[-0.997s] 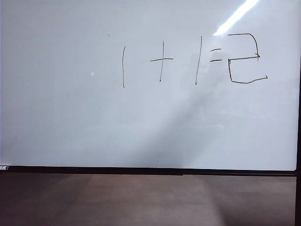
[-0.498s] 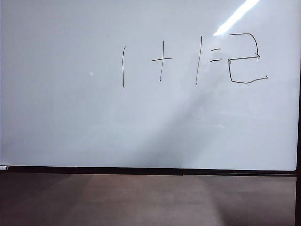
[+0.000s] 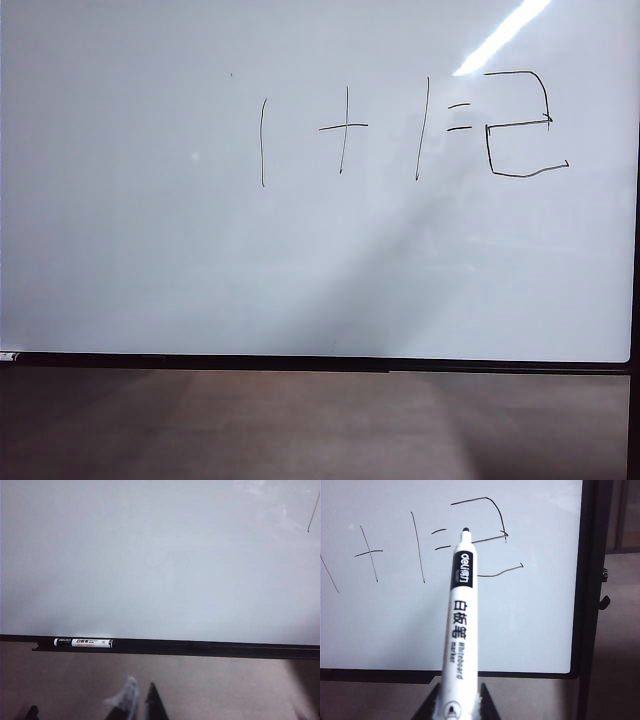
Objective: Reach to the right to find the marker pen, pick it up, and write the answer to the math problem on the whiteboard.
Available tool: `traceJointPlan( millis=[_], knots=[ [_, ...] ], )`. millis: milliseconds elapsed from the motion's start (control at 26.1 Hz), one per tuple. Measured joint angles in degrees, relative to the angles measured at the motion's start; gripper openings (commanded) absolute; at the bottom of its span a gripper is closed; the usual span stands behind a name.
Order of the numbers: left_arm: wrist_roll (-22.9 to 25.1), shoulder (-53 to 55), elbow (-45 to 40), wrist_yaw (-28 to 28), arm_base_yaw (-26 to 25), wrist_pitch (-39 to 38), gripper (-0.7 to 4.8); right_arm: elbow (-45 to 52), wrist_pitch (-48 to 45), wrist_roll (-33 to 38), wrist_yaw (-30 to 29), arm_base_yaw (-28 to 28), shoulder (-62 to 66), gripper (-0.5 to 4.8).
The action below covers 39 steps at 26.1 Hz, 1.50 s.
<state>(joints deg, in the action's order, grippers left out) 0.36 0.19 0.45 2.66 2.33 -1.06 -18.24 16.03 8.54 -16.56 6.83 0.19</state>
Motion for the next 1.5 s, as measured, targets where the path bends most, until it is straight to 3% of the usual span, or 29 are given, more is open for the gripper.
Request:
traceJointPlan(
  millis=[843,997,1342,1495],
  knots=[
    [0.0,0.0,0.0,0.0,0.0,0.0,0.27,0.2,1.5,-0.9,0.5,0.1,0.0,-0.05],
    [0.0,0.0,0.0,0.0,0.0,0.0,0.27,7.7,-2.4,-2.6,7.1,-0.1,0.0,-0.06],
    [0.0,0.0,0.0,0.0,0.0,0.0,0.27,17.7,-13.3,-2.8,21.5,-8.3,0.0,-0.05],
    [0.0,0.0,0.0,0.0,0.0,0.0,0.27,17.8,-15.3,-2.9,23.0,-10.6,0.0,-0.06]
  ],
)
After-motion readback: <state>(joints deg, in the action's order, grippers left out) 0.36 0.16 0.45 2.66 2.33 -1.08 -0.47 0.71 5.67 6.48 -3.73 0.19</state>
